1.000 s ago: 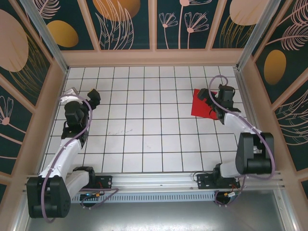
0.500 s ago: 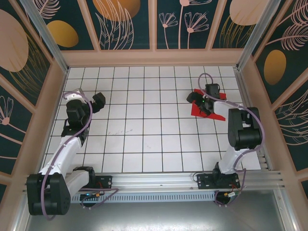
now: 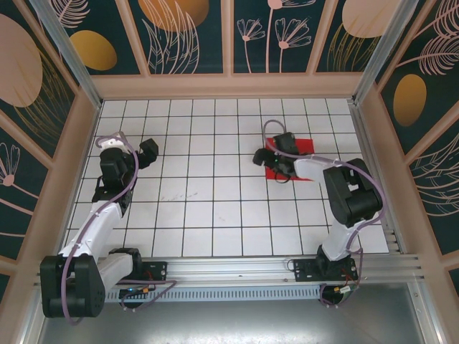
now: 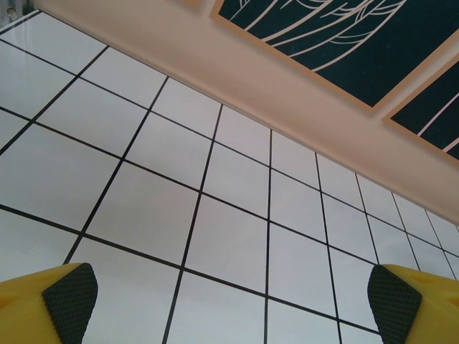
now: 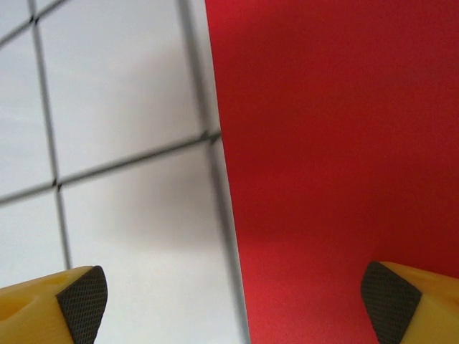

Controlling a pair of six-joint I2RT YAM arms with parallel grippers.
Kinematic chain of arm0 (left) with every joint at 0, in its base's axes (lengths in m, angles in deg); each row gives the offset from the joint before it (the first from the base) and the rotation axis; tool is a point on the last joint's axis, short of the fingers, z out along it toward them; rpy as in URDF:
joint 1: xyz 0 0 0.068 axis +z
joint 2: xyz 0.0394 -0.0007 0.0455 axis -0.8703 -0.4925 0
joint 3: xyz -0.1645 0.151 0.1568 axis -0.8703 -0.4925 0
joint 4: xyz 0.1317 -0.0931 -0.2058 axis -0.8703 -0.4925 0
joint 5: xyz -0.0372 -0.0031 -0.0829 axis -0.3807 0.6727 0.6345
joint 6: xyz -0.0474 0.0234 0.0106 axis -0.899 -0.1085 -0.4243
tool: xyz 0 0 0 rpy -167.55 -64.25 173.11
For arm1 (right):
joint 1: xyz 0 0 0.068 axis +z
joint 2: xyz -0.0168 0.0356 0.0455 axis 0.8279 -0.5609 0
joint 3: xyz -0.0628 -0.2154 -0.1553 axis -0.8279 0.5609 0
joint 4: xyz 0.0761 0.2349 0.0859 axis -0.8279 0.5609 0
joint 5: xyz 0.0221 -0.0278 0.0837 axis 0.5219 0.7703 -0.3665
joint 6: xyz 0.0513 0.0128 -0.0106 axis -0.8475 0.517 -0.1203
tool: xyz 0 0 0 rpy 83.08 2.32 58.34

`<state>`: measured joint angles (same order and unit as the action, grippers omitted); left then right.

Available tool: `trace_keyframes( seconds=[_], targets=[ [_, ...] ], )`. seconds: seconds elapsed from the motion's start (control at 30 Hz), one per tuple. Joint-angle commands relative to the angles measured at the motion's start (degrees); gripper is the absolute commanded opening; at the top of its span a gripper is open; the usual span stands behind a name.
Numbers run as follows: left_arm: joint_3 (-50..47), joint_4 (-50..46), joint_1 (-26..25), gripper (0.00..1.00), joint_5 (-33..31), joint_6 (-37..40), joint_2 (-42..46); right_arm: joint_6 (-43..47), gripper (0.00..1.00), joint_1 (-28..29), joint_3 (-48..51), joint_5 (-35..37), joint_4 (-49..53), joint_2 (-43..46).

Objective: Fold a paper plane with a square sheet of paper (pick it up from the middle)
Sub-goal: Move the square sheet of paper to the center of the table, then first fold in half a square sheet of paper at the center of the table.

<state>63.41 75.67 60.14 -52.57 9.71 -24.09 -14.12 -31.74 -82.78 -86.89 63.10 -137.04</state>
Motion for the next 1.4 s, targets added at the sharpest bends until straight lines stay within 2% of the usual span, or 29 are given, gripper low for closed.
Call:
trace_keyframes(
  seconds=[0.0,0.13,0.23,0.33,0.53,0.73,1.0,1.2,1.37],
  targets=[
    [0.7,0.6,0.4,0.99,1.3,-0.1,-0.6,-8.0,0.95,9.6,5.5,-1.8,9.1,0.0],
    [0.7,0.6,0.4,0.99,1.6,-0.4,-0.9,-15.2,0.95,17.5,4.8,-1.3,11.0,0.9],
    [0.6,0.8,0.4,0.99,1.8,-0.4,-1.1,-15.5,0.96,19.4,1.0,1.9,14.4,3.4],
    [0.7,0.7,0.4,0.99,2.4,-0.4,-1.3,-10.0,0.99,18.0,-3.9,6.5,18.9,5.8],
    [1.2,-0.3,0.4,0.98,2.8,-0.3,-1.5,0.6,0.99,11.1,-4.2,7.1,18.1,6.2],
    [1.8,-0.3,0.4,0.99,3.8,-0.5,-2.5,9.3,0.98,9.1,-8.5,9.7,22.4,-0.4],
    [1.7,-0.1,0.4,0.98,4.7,-0.3,-3.5,11.0,0.95,9.6,-10.8,12.0,24.3,-5.1],
    [1.7,0.7,0.4,0.99,6.1,-0.9,-4.3,11.6,0.93,10.0,-9.1,10.2,23.3,-7.5],
    [1.3,1.6,0.4,0.99,9.4,-2.2,-5.9,11.6,0.85,9.5,-7.7,9.0,22.4,-9.2]
  ],
)
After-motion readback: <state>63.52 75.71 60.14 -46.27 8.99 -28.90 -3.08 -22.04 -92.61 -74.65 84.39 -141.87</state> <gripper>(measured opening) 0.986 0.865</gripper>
